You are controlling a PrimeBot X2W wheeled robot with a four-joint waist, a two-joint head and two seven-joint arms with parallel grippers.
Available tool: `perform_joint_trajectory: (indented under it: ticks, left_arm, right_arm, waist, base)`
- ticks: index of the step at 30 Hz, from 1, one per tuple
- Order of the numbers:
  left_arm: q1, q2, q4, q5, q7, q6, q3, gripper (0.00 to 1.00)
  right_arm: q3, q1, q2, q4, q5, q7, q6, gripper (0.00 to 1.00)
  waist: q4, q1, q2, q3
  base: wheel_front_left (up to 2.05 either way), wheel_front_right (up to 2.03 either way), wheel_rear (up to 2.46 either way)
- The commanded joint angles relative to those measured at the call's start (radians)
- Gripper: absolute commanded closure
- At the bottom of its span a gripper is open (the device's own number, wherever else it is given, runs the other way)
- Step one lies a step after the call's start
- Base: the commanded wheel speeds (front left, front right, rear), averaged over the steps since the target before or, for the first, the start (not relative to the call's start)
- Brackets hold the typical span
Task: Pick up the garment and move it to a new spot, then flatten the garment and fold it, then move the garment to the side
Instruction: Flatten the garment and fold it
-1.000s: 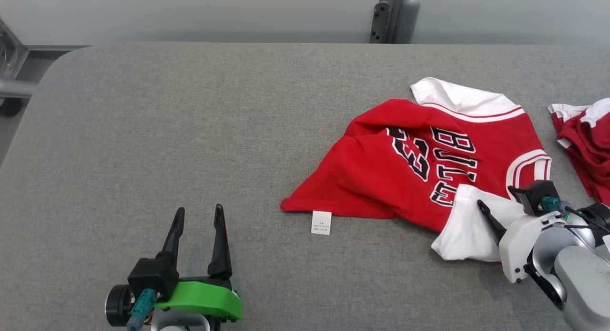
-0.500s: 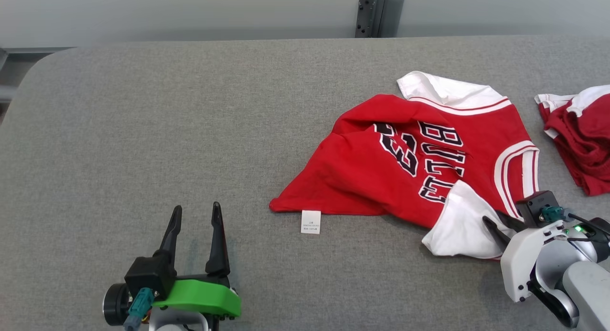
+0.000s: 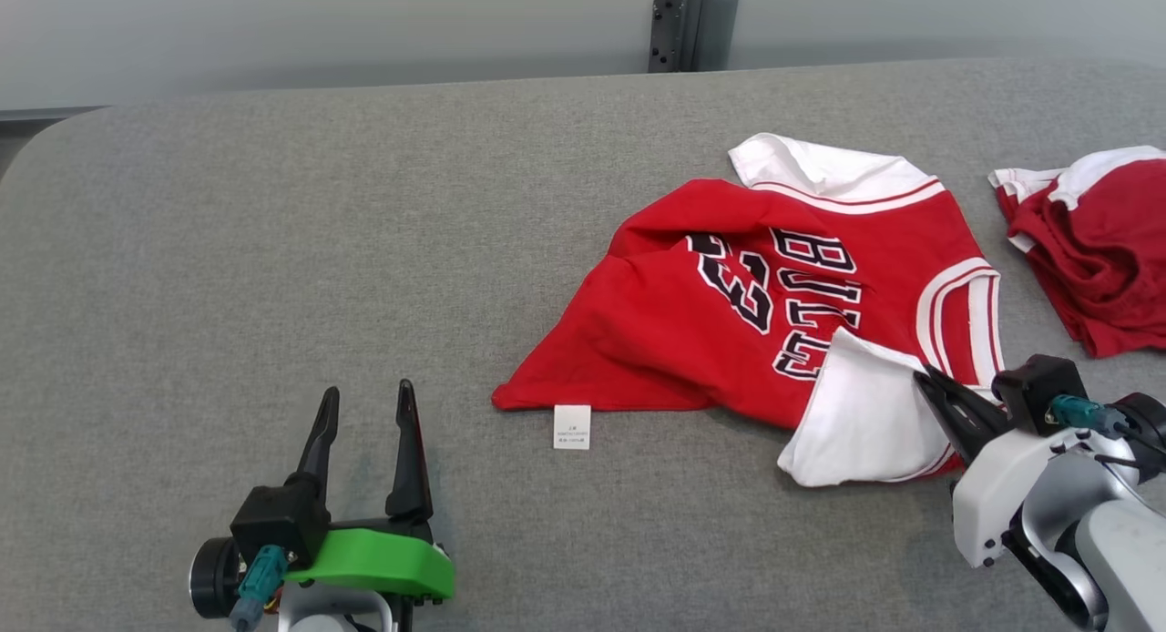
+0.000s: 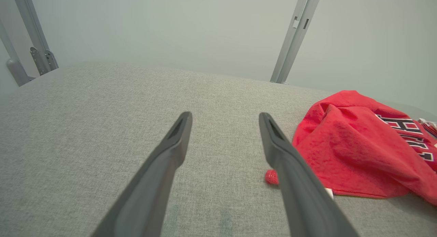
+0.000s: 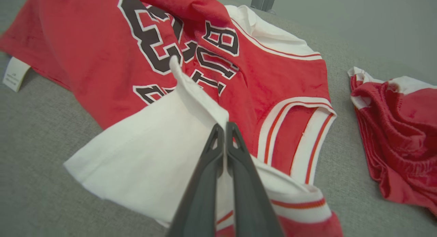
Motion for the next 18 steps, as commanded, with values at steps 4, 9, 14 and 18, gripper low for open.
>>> perform_joint_trajectory:
  ticks: [4, 9, 14, 18]
  left_arm:
    - [0.007, 0.002, -0.007, 0.009, -0.003, -0.001, 0.009, 0.00]
    - [0.008, 0.002, -0.011, 0.019, -0.003, -0.006, 0.017, 0.00]
    - [0.004, 0.002, -0.007, 0.025, -0.003, -0.012, 0.016, 0.00]
    - [0.006, 0.002, -0.004, 0.030, -0.003, -0.013, 0.018, 0.00]
  right_arm:
    - [-0.033, 0.094, 0.009, -0.080, -0.020, 0.002, -0.001, 1.00]
    - [-0.068, 0.202, 0.036, -0.139, -0.028, 0.028, -0.001, 1.00]
    - [-0.050, 0.251, 0.034, -0.136, -0.051, 0.012, -0.001, 1.00]
    - [-0.012, 0.268, 0.024, -0.126, -0.058, -0.015, -0.001, 0.00]
  waist:
    - [-0.039, 0.0000, 0.0000, 0.000]
    - [-0.082, 0.0000, 0.0000, 0.004]
    - [-0.116, 0.0000, 0.0000, 0.003]
    - [-0.139, 0.0000, 0.0000, 0.000]
  base:
    - [0.00, 0.00, 0.00]
    - [0.00, 0.00, 0.00]
    - [0.00, 0.00, 0.00]
    - [0.00, 0.00, 0.00]
